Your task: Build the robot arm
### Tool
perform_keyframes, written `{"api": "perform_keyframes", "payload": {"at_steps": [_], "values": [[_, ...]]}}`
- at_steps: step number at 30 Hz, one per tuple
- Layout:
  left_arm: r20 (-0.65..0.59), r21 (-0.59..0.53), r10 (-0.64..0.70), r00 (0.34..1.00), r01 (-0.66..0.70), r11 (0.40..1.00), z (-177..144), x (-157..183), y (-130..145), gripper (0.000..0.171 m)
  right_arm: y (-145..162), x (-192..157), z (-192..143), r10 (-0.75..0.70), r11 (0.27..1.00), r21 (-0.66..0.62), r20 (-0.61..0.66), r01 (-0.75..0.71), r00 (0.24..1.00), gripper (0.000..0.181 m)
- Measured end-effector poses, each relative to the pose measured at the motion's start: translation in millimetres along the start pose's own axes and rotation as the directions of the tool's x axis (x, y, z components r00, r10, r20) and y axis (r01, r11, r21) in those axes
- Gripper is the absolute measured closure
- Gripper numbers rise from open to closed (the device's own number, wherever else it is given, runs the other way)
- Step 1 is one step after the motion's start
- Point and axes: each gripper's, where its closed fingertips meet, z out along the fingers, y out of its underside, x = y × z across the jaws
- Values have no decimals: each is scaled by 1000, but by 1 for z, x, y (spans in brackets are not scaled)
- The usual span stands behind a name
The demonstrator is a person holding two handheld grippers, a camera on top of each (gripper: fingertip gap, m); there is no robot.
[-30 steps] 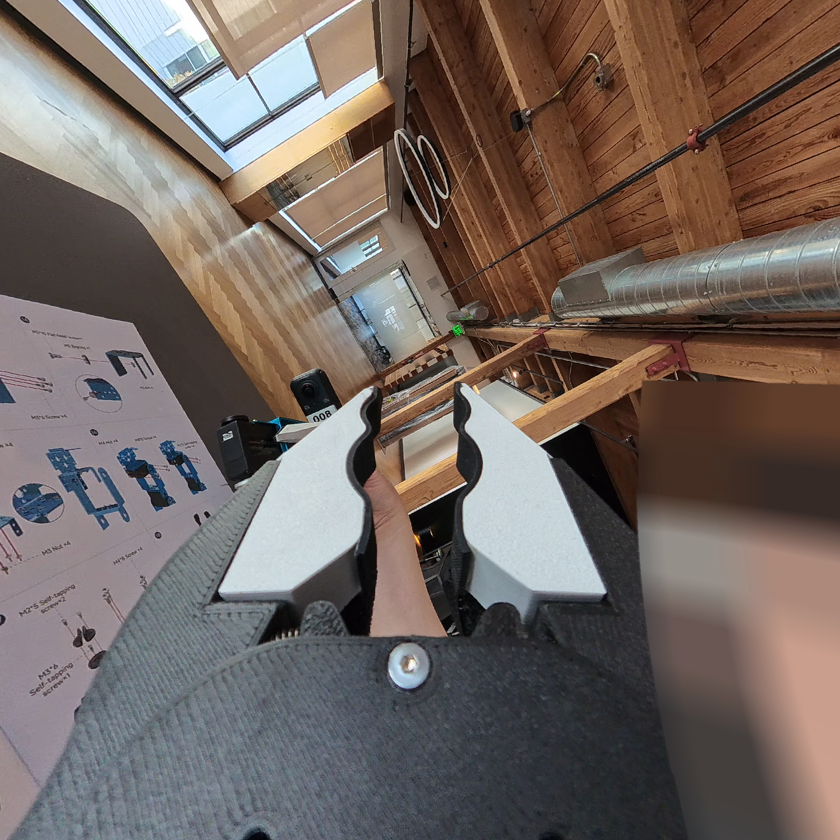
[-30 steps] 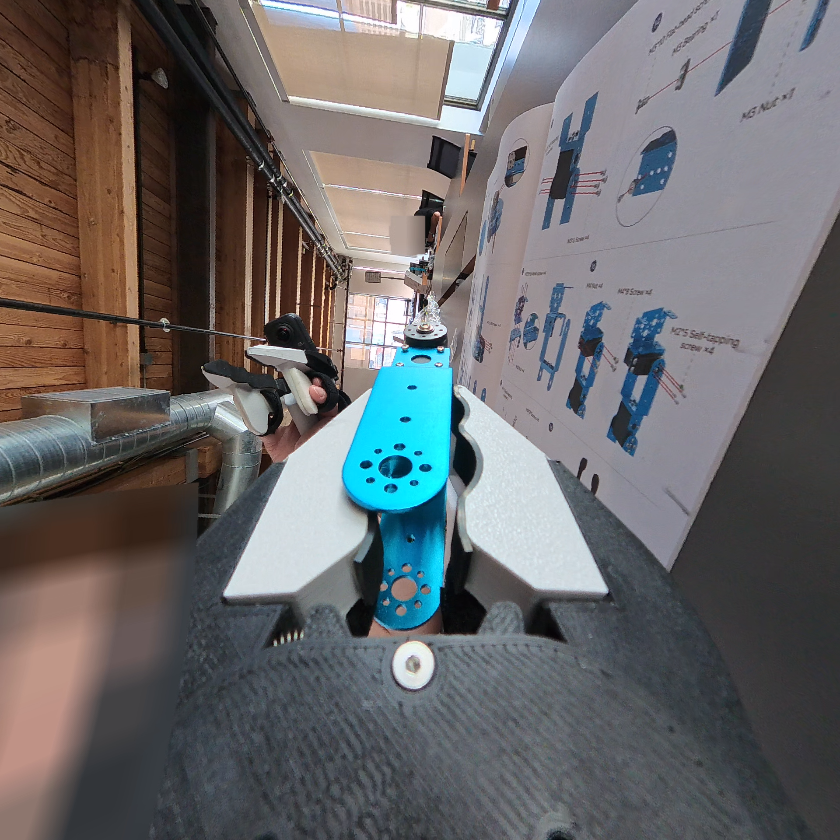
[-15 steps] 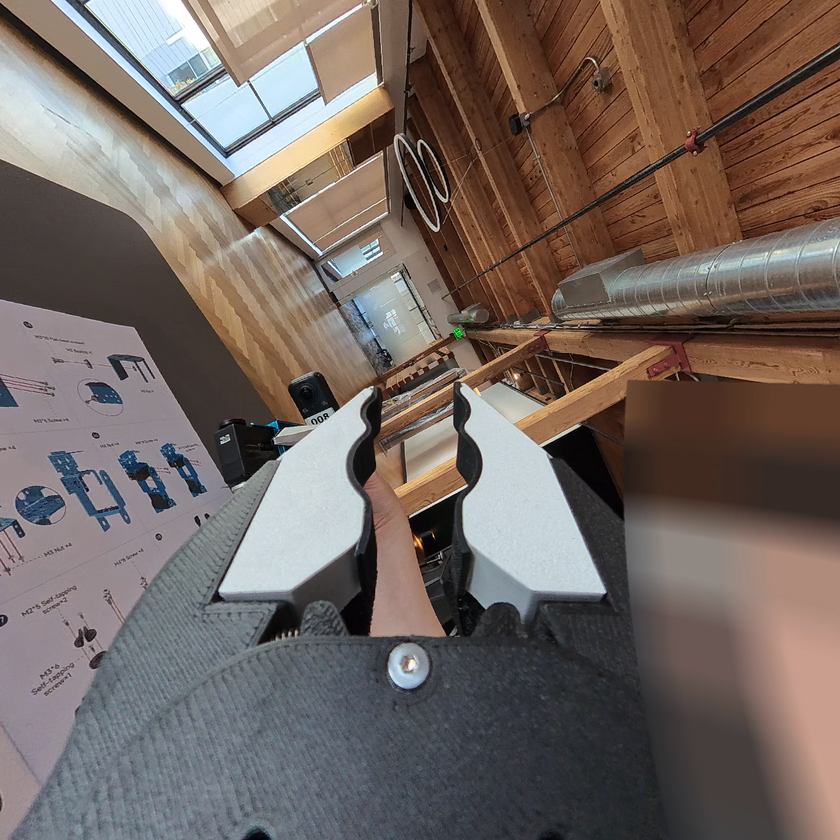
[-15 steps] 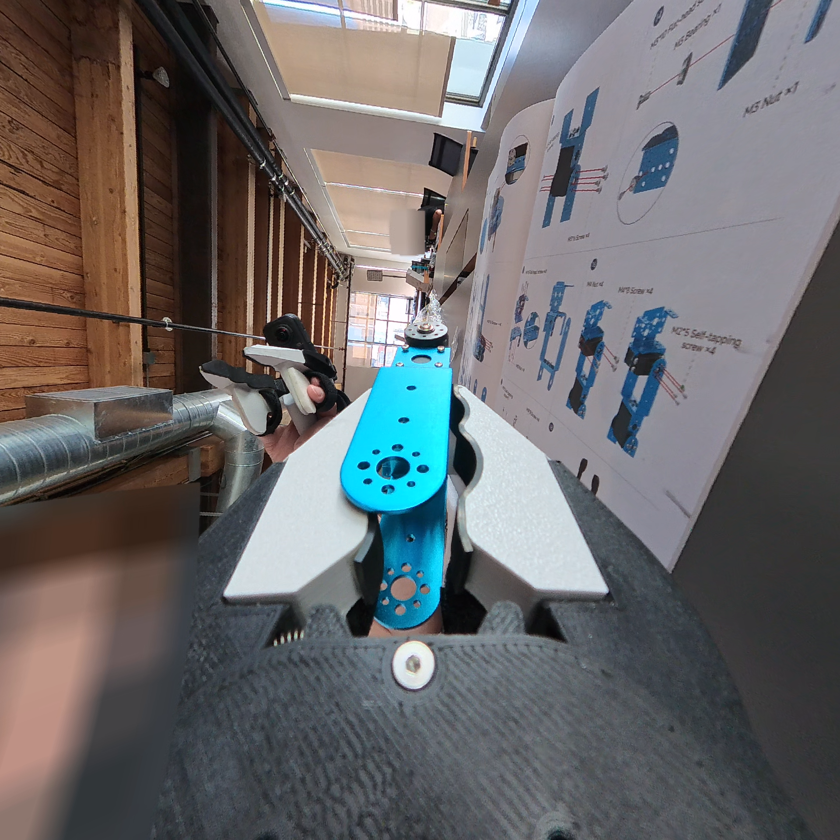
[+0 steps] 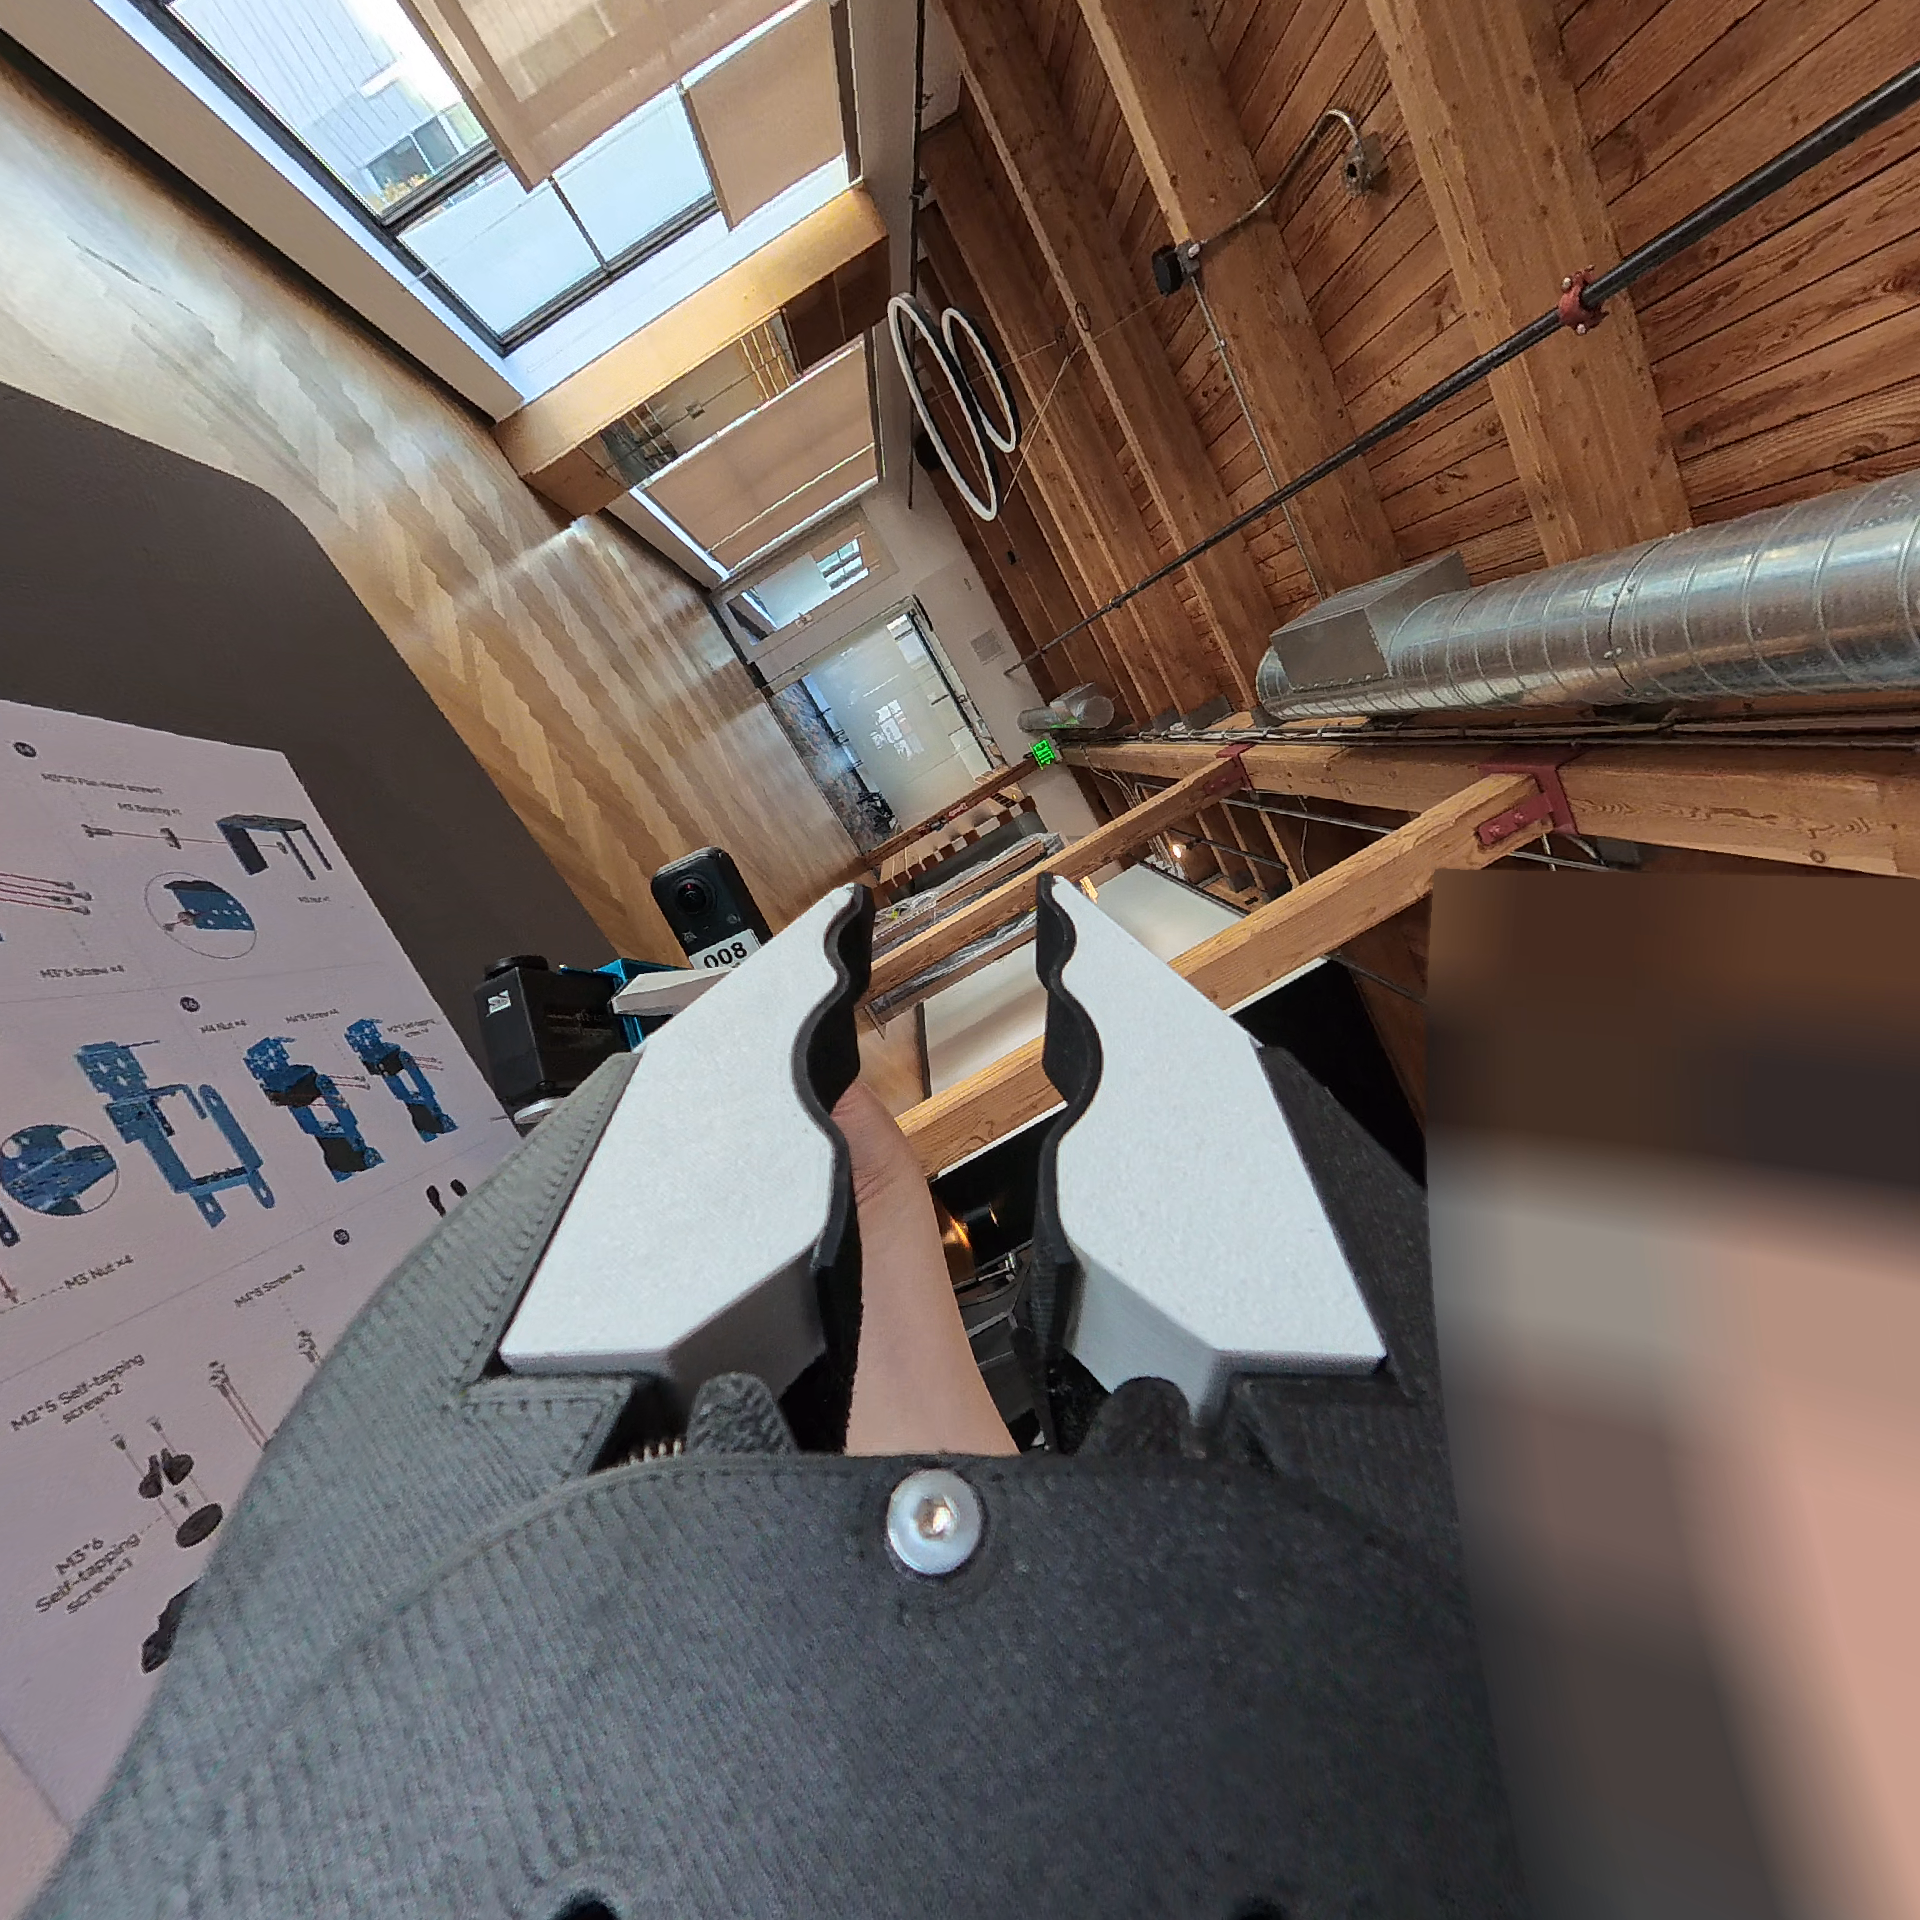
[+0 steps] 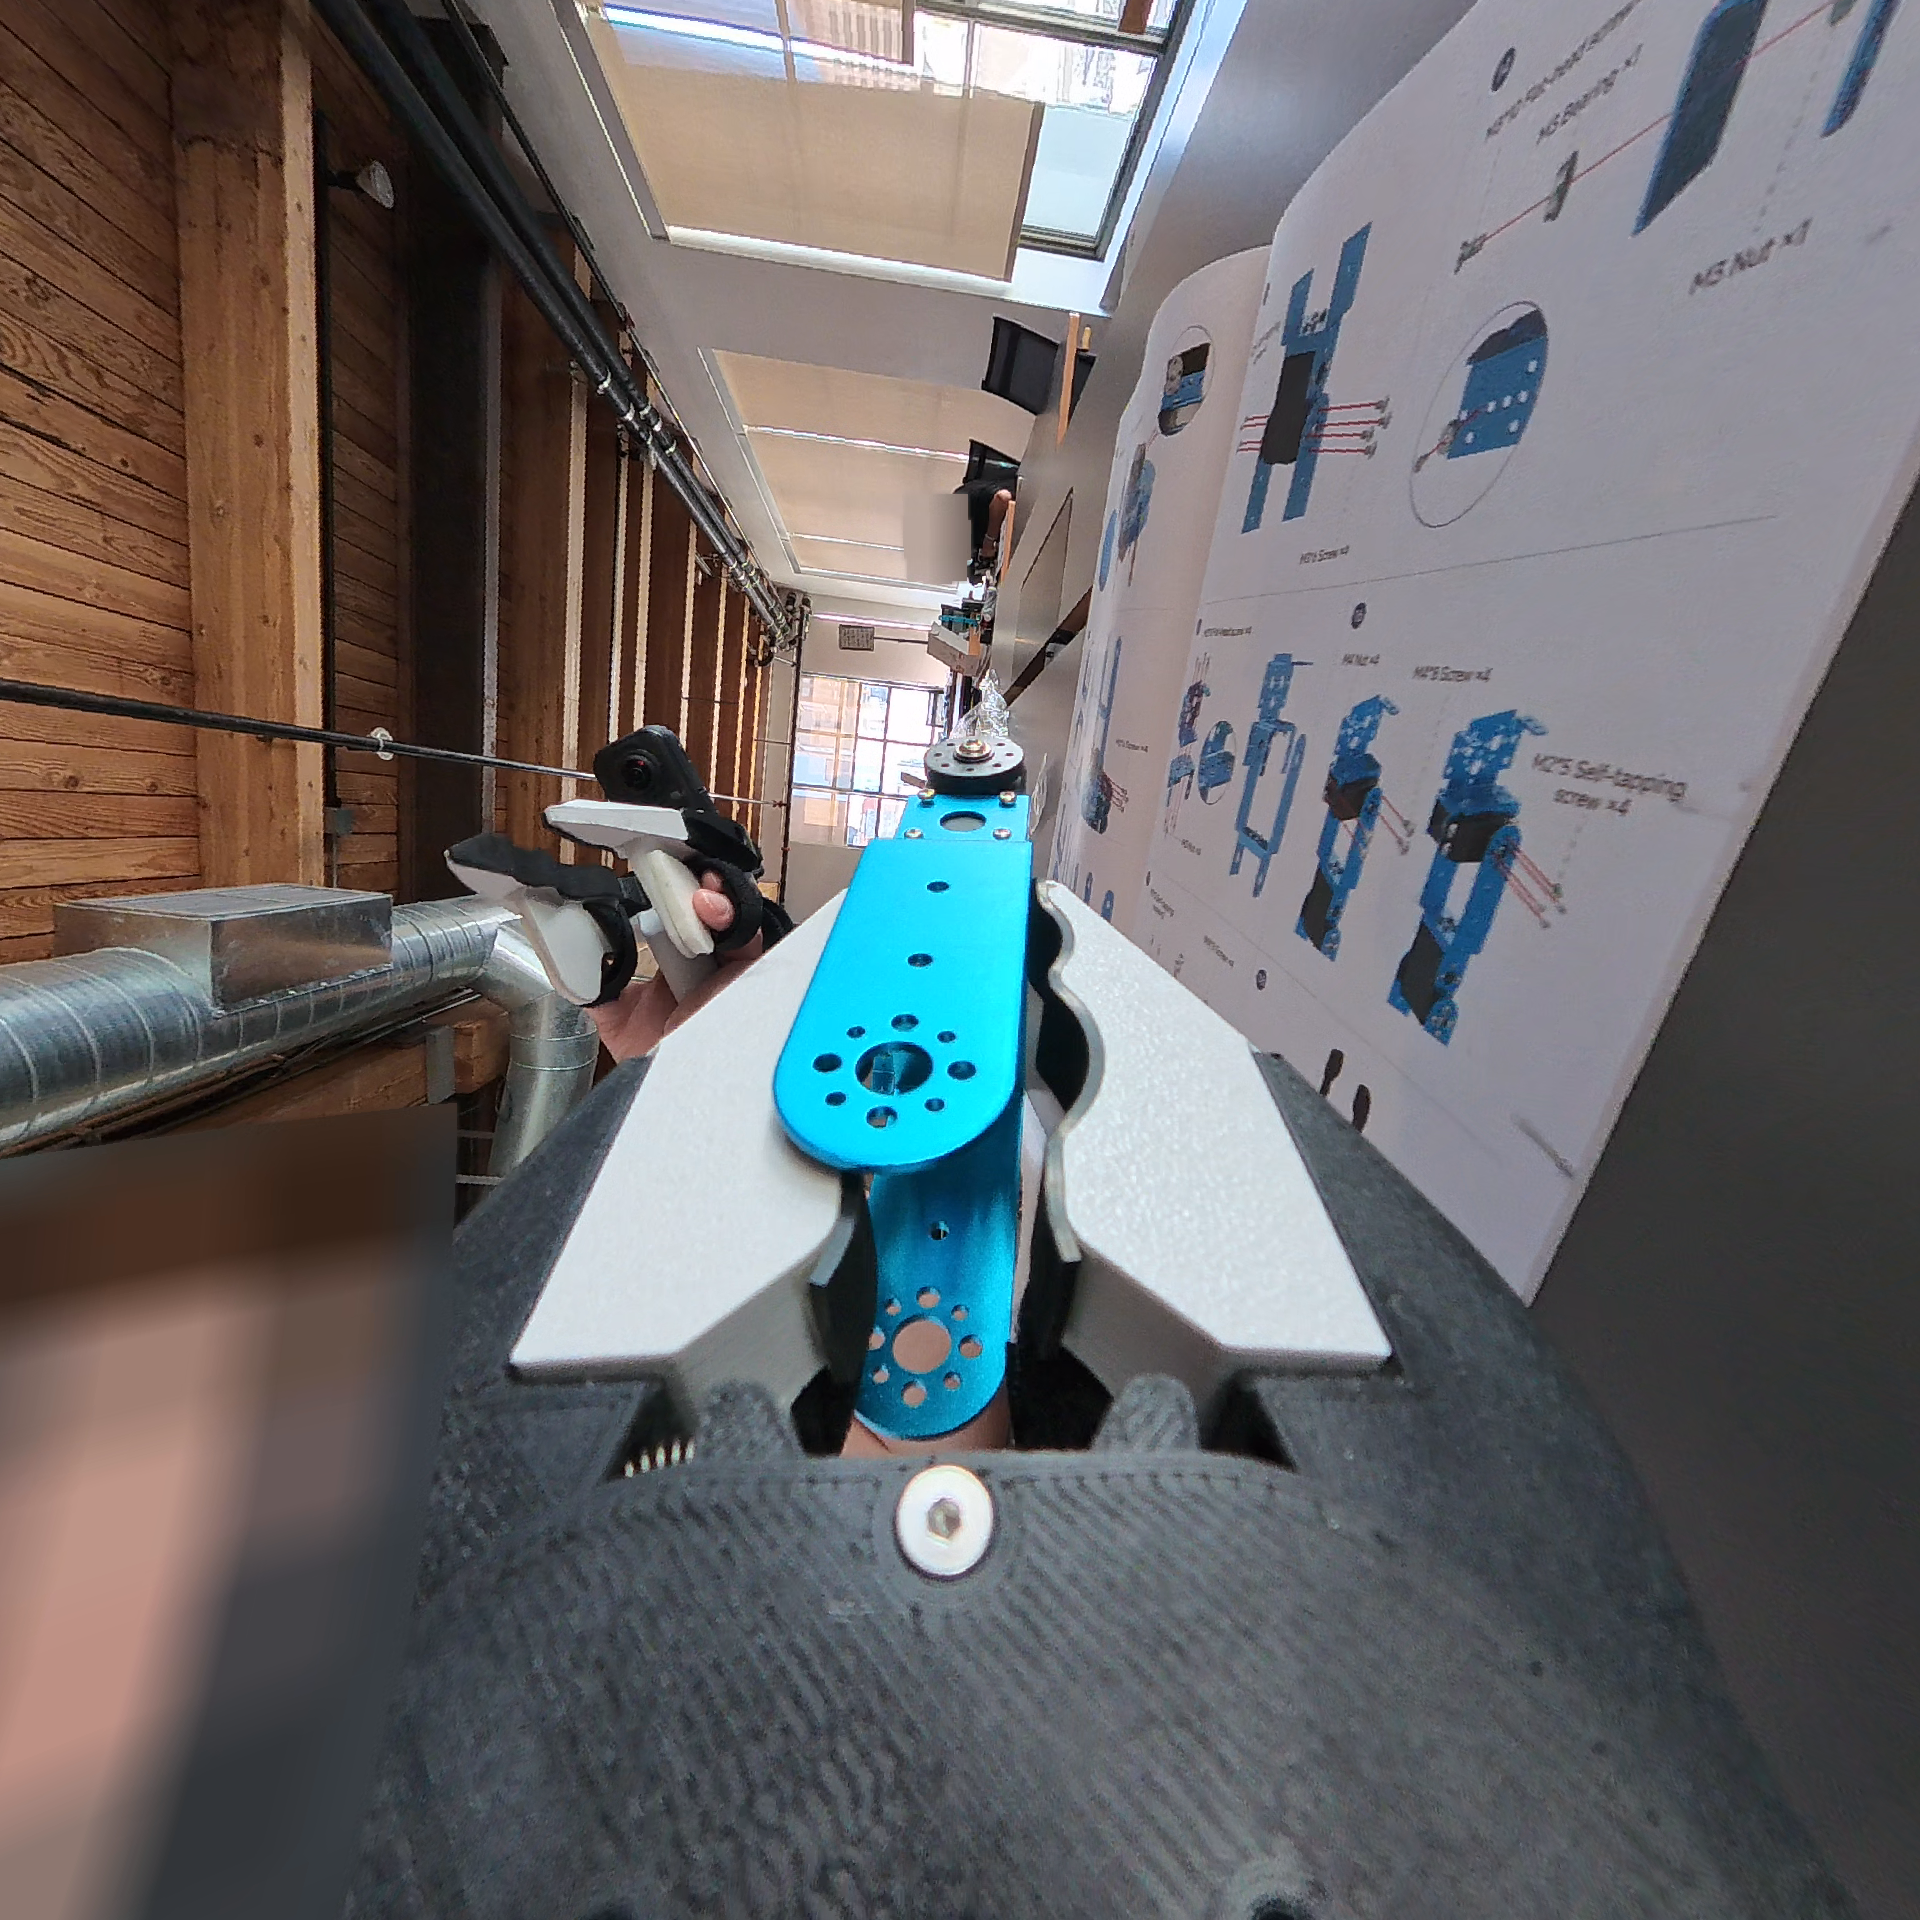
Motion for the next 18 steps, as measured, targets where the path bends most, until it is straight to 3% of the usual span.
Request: {"api": "perform_keyframes", "payload": {"at_steps": [18], "values": [[-66, 20, 67, 996, -66, 998, -4, 37, -3, 141, 1, -13, 6, -58, 998, -4, -27, 58, 998, 154]]}}
